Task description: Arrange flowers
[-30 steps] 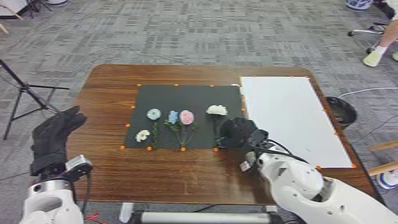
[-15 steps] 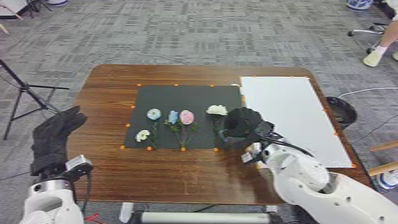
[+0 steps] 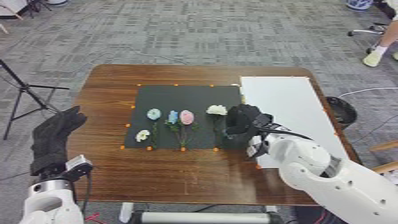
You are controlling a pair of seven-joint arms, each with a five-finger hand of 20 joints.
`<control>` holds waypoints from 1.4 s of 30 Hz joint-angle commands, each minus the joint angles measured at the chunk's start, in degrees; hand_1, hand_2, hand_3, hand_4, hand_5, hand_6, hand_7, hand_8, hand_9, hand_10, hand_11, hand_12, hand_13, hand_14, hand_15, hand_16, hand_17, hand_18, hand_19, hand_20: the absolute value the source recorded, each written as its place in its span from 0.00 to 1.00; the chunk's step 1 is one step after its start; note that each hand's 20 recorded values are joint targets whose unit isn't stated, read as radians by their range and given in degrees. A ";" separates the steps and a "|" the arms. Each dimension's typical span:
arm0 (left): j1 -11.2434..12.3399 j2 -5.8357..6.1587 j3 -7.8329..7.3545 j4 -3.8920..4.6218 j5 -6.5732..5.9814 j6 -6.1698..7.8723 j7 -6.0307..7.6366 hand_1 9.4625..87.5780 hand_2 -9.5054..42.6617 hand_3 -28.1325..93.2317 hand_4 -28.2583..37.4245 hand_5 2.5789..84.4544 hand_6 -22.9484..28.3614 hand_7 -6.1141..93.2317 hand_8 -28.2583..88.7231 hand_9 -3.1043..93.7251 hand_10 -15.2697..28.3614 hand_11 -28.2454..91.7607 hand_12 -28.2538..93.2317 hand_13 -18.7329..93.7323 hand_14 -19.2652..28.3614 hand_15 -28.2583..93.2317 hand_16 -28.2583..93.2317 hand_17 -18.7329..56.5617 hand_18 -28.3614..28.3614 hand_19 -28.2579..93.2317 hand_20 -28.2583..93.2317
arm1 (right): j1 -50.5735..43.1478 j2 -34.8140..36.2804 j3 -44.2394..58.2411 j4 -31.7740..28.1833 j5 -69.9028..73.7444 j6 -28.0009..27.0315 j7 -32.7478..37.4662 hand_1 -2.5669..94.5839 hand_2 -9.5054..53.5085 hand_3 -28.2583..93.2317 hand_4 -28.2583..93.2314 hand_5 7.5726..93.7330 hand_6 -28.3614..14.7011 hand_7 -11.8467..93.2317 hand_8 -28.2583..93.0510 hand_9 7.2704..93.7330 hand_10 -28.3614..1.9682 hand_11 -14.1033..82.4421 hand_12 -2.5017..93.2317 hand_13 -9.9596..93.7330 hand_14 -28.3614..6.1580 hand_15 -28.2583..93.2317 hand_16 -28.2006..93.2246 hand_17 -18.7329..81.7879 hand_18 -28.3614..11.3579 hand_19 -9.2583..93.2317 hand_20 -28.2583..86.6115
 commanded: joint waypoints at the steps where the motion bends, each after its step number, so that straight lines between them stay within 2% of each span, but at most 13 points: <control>1: 0.46 -0.27 -0.15 -0.43 0.22 -0.74 -0.47 0.24 0.35 0.78 0.00 0.63 0.49 0.24 0.18 0.58 0.70 0.44 0.34 0.56 0.80 0.44 0.23 0.38 0.73 0.36 0.40 | 2.89 0.67 -1.68 0.71 -1.48 -0.82 -0.88 0.65 0.00 0.69 0.09 0.78 0.68 0.37 0.39 0.86 0.61 0.23 0.49 0.95 0.82 0.79 0.51 0.77 0.29 1.00 0.79; 6: 0.53 -0.18 -0.18 -0.46 0.21 -0.81 -0.68 0.24 0.35 0.78 0.00 0.63 0.49 0.24 0.18 0.58 0.70 0.44 0.34 0.56 0.80 0.44 0.23 0.38 0.73 0.36 0.40 | 3.64 0.66 -1.18 0.86 -1.17 -1.83 -0.86 0.64 0.00 0.69 0.10 0.76 0.67 0.35 0.38 0.84 0.61 0.23 0.48 0.95 0.81 0.79 0.51 0.77 0.29 1.00 0.79; 10: 0.46 -0.11 -0.26 -0.42 0.24 -0.96 -0.76 0.24 0.35 0.78 0.00 0.63 0.49 0.24 0.18 0.58 0.70 0.44 0.34 0.56 0.80 0.44 0.23 0.38 0.73 0.36 0.40 | 3.88 1.16 -0.01 0.20 -0.66 -5.04 -1.13 0.61 0.00 0.69 0.11 0.72 0.66 0.32 0.36 0.78 0.57 0.28 0.38 0.95 0.81 0.79 0.51 0.77 0.29 1.00 0.79; 11: 0.62 -0.17 -0.32 -0.52 0.21 -0.80 -0.70 0.24 0.35 0.78 0.00 0.63 0.49 0.24 0.18 0.58 0.70 0.44 0.34 0.56 0.80 0.44 0.23 0.38 0.73 0.36 0.40 | 4.05 1.20 0.15 0.11 -0.56 -5.86 -1.21 0.57 0.00 0.72 0.11 0.69 0.66 0.31 0.34 0.74 0.55 0.31 0.30 0.94 0.80 0.79 0.51 0.77 0.29 1.00 0.78; 14: 0.71 -0.15 -0.43 -0.54 0.30 -1.00 -0.81 0.24 0.35 0.78 0.00 0.63 0.49 0.24 0.18 0.58 0.69 0.44 0.34 0.56 0.80 0.44 0.23 0.38 0.73 0.36 0.40 | 3.86 1.38 1.21 -0.51 -0.38 -8.15 -0.94 0.50 0.00 0.77 0.10 0.64 0.68 0.30 0.19 0.69 0.55 0.31 0.23 0.94 0.79 0.79 0.50 0.76 0.29 1.00 0.77; 21: 0.77 -0.12 -0.25 -0.59 0.24 -0.96 -0.61 0.24 0.35 0.78 0.00 0.63 0.49 0.24 0.18 0.58 0.70 0.44 0.34 0.56 0.80 0.44 0.24 0.38 0.73 0.36 0.40 | 3.39 1.80 6.49 -2.04 -0.45 -13.85 -1.13 0.45 0.00 0.78 0.11 0.58 0.67 0.27 0.17 0.61 0.48 0.25 0.21 0.93 0.77 0.78 0.50 0.75 0.28 1.00 0.76; 26: 0.28 0.29 -0.08 -0.45 0.21 -1.08 -0.51 0.24 0.35 0.78 0.00 0.63 0.49 0.24 0.18 0.58 0.69 0.44 0.34 0.55 0.80 0.43 0.23 0.38 0.73 0.35 0.40 | -1.00 1.99 19.00 -5.17 2.63 -12.52 -1.92 0.40 0.00 0.77 0.12 0.55 0.65 0.24 0.18 0.56 0.44 0.23 0.22 0.89 0.70 0.76 0.49 0.70 0.25 0.99 0.71; 27: 0.16 0.49 -0.12 -0.45 0.20 -1.05 -0.56 0.24 0.35 0.78 0.00 0.63 0.49 0.24 0.18 0.58 0.69 0.44 0.34 0.55 0.80 0.44 0.23 0.38 0.73 0.35 0.40 | -2.80 1.54 22.86 -5.99 5.98 -12.15 -2.06 0.36 0.00 0.76 0.13 0.53 0.63 0.23 0.19 0.54 0.42 0.22 0.22 0.86 0.65 0.73 0.48 0.65 0.21 0.95 0.70; 28: 0.11 0.63 -0.23 -0.46 0.20 -1.17 -0.55 0.24 0.35 0.78 0.00 0.63 0.49 0.24 0.18 0.58 0.69 0.44 0.34 0.55 0.80 0.43 0.23 0.38 0.73 0.35 0.40 | -5.26 0.17 27.95 -6.57 9.55 -13.00 -3.11 0.32 0.02 0.76 0.14 0.52 0.61 0.22 0.19 0.51 0.38 0.22 0.22 0.79 0.51 0.68 0.47 0.58 0.17 0.86 0.68; 31: 0.12 0.82 -0.40 -0.74 0.18 -1.37 -0.38 0.24 0.35 0.78 0.00 0.63 0.49 0.24 0.18 0.58 0.69 0.44 0.34 0.55 0.80 0.44 0.24 0.38 0.73 0.35 0.40 | -13.38 -4.20 42.00 -8.44 27.77 -14.25 -7.30 0.30 0.08 0.77 0.12 0.52 0.59 0.22 0.19 0.49 0.37 0.21 0.22 0.66 0.37 0.55 0.44 0.46 0.18 0.69 0.65; 33: 0.44 0.71 -0.66 -1.02 0.28 -1.61 -0.16 0.24 0.35 0.78 0.00 0.63 0.49 0.24 0.18 0.58 0.70 0.44 0.34 0.56 0.80 0.43 0.24 0.38 0.73 0.35 0.40 | -17.91 -7.58 47.25 -9.74 41.50 -11.35 -9.19 0.28 0.11 0.78 0.11 0.52 0.60 0.22 0.19 0.48 0.39 0.21 0.21 0.59 0.34 0.46 0.45 0.41 0.22 0.58 0.61; 35: 0.64 0.57 -0.80 -1.15 0.31 -2.02 -0.12 0.24 0.35 0.78 0.00 0.63 0.49 0.24 0.18 0.58 0.70 0.44 0.34 0.56 0.80 0.43 0.23 0.38 0.73 0.35 0.40 | -21.97 -11.14 49.97 -11.04 52.36 -7.96 -12.21 0.23 0.16 0.78 0.11 0.50 0.61 0.21 0.18 0.46 0.43 0.20 0.20 0.51 0.32 0.34 0.46 0.38 0.29 0.38 0.53; 42: 1.15 -0.20 -0.14 -1.15 0.81 -3.17 0.61 0.23 0.36 0.78 0.00 0.63 0.49 0.24 0.18 0.58 0.70 0.44 0.34 0.56 0.80 0.43 0.23 0.38 0.72 0.34 0.40 | -32.29 -26.21 55.04 -11.32 54.49 -5.88 -19.31 0.11 0.24 0.78 0.10 0.34 0.62 0.14 0.19 0.33 0.45 0.17 0.15 0.35 0.38 0.26 0.39 0.32 0.34 0.18 0.46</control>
